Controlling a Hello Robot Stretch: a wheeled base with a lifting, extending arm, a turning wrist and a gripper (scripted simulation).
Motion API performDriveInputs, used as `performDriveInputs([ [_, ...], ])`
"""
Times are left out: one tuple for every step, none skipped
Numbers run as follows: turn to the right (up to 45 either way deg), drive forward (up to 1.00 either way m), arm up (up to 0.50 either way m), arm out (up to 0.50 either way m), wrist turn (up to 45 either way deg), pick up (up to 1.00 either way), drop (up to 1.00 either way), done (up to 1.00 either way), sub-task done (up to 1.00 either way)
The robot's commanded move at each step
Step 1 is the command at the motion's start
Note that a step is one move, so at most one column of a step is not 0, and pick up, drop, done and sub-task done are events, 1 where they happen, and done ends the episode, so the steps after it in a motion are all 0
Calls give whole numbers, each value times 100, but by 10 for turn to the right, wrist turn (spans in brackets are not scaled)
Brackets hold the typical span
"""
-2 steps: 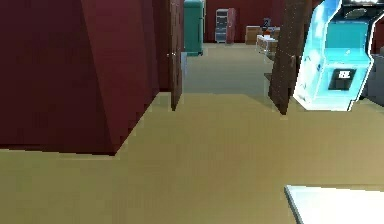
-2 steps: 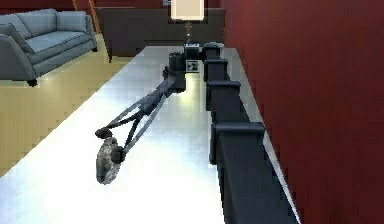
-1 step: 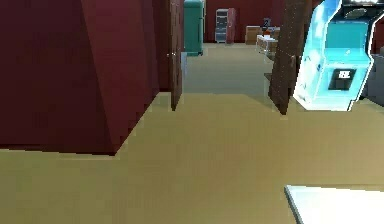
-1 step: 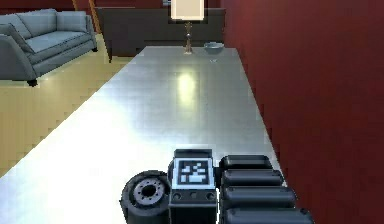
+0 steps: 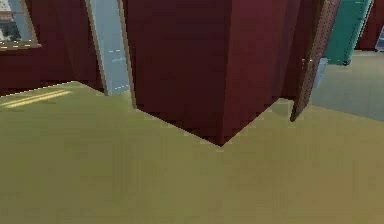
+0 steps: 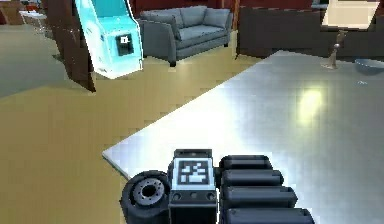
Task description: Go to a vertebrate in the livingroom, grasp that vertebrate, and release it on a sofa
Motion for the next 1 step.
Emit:
performDriveInputs([
  [-30,0,0,0,0,0,0,0,0],
])
